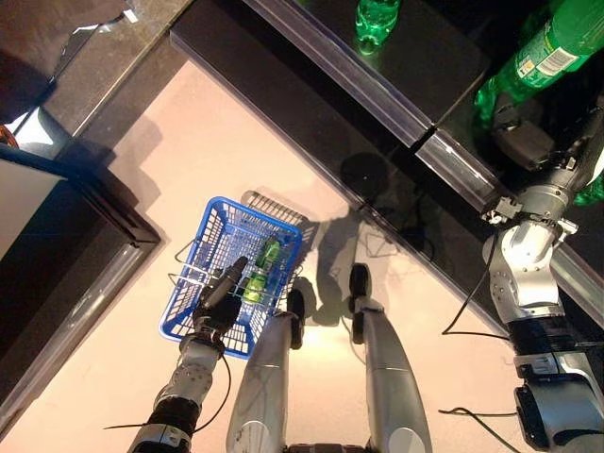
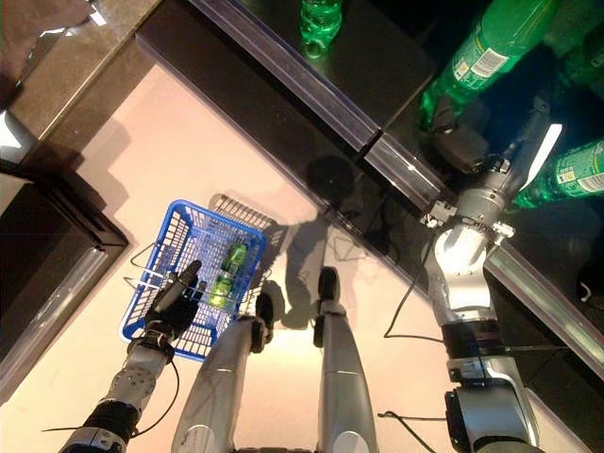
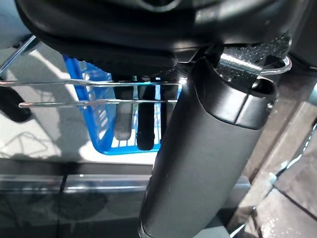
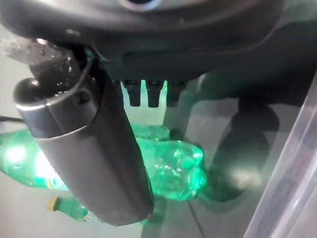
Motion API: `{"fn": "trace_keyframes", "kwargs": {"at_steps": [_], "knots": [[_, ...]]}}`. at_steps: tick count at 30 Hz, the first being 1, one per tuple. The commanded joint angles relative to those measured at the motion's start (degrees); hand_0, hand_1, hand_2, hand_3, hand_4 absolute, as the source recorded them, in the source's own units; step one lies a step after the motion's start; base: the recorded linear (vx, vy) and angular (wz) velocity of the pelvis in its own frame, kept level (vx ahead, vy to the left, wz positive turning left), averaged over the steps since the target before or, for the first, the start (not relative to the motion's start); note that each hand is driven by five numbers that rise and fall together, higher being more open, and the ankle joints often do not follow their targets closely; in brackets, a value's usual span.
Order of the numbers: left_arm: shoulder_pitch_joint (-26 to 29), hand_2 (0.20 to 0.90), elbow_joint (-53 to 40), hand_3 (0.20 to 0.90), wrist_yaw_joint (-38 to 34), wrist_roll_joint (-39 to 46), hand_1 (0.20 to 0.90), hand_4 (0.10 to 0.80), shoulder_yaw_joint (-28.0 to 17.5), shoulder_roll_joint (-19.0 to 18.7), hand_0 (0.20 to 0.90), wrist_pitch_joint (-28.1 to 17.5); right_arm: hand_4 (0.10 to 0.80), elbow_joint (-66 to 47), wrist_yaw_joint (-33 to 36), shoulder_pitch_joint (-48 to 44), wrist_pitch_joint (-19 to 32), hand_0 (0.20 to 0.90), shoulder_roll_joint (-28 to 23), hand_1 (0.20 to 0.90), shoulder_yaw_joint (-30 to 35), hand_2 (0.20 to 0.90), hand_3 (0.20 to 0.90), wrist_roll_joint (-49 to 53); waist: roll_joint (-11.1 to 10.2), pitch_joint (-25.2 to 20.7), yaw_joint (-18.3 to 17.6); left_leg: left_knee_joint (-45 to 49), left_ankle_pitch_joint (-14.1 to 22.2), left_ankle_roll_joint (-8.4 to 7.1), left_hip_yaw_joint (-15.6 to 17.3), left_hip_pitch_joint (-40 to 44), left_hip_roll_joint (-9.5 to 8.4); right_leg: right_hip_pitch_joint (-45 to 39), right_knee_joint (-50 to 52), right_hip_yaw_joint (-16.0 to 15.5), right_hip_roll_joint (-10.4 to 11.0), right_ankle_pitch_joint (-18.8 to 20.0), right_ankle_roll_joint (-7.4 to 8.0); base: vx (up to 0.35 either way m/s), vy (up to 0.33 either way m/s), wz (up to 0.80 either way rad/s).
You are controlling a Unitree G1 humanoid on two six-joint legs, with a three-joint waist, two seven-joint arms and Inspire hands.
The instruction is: Pick up the drink and place into the basket.
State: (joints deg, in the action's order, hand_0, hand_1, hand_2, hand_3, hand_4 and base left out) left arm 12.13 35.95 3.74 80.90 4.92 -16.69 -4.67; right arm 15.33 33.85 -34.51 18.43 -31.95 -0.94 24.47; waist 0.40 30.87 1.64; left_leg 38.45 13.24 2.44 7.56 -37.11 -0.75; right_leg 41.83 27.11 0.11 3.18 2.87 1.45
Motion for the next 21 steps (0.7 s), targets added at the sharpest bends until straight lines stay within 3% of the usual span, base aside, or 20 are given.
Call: {"fn": "trace_keyframes", "kwargs": {"at_steps": [1,21], "knots": [[-1.46,0.3,-10.24,0.2,5.14,0.55,0.3,0.1,-3.09,-4.08,0.3,-4.45,0.8,-2.44,-1.6,-6.52,3.07,0.9,-8.37,0.9,2.85,0.9,0.9,-0.33,1.82,-1.07,0.67,-1.65,-1.19,0.96,-5.43,-1.5,-5.68,-3.67,5.22,-3.01,-3.05,-9.22,0.37,0.0,0.0,0.0],[-2.26,0.3,-10.36,0.2,5.09,-0.05,0.3,0.1,-2.34,-2.9,0.3,-3.9,0.8,-0.38,-7.74,-10.89,-0.49,0.9,-10.51,0.9,1.88,0.9,0.9,1.64,2.12,-1.07,1.14,-2.24,-1.83,1.16,-6.39,-0.64,-6.16,-2.65,7.75,-3.52,-2.24,-9.77,-0.09,0.005,0.0,0.02]]}}
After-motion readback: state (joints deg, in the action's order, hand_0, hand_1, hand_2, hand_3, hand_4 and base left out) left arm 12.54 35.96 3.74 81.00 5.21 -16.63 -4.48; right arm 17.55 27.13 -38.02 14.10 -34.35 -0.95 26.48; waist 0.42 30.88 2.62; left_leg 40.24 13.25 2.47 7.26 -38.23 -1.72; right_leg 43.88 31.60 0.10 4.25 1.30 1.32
